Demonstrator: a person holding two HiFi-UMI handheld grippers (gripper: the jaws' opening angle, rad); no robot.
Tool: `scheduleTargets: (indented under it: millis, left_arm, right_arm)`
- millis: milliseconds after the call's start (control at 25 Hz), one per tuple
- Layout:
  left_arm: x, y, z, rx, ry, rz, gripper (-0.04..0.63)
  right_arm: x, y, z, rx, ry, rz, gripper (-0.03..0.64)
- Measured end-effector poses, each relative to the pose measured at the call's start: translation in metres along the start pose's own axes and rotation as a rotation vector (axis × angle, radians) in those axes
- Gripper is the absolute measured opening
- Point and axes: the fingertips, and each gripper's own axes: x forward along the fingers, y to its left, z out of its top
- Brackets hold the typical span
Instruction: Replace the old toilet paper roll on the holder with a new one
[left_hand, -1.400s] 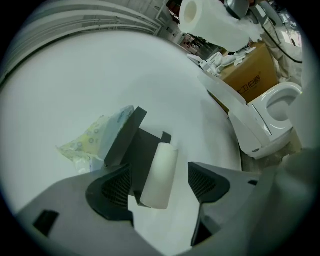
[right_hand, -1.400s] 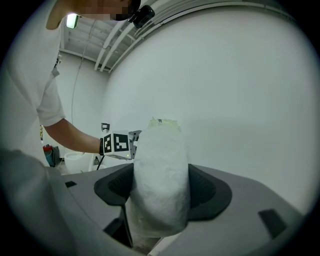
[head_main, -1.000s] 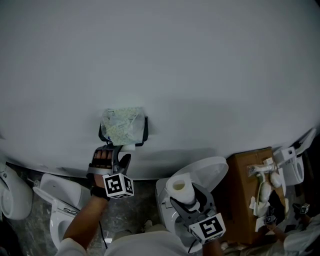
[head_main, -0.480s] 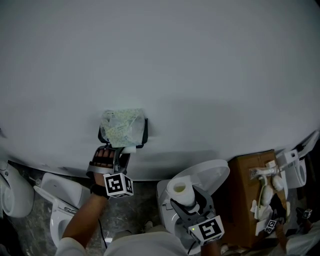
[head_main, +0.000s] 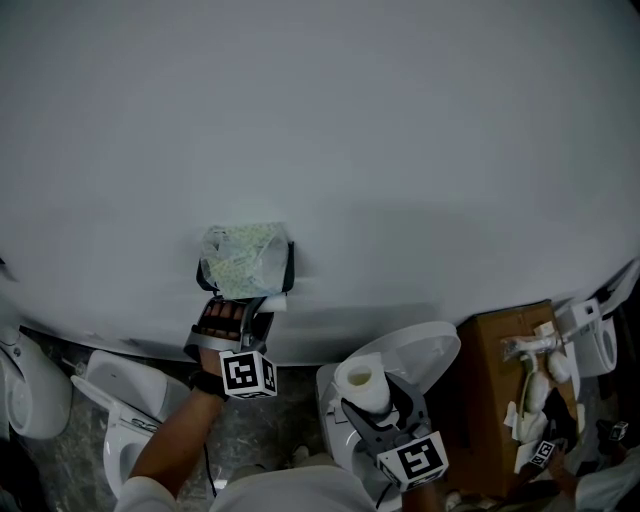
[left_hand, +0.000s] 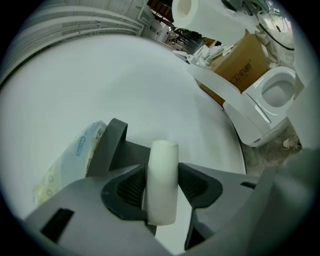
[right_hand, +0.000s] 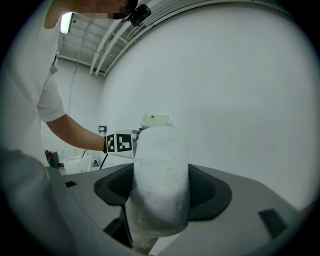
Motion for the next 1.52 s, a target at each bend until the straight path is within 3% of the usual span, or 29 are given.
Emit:
scheduleTargets:
  millis: [400,1040,1280,1520]
  left_arm:
    - [0.005,-0.001,0.027,0.000,-0.052,0.002,0.204]
    - [0.006,-0.006,0.066,0.066,-0.131,0.003,0.199]
    - [0.005,-0.010,0.084,0.112,-0.180,0.002,0.199]
    - [-0.004,-0.010,0.101,0.104,-0.246,0.012,0.198]
  right_arm:
    - [-0.010,-0.007,0.001,0.017,-0.015,-0.025,0.311]
    - [-0.039,-0.019,-0.016,0.025,0.012,-0.093,0.311]
    - [-0.040,-0.020,-0.012,0.014,0.021,-0.099,0.311]
    - [-0.043,-0.023,-0.012,0.008,0.040,-0.115,0.311]
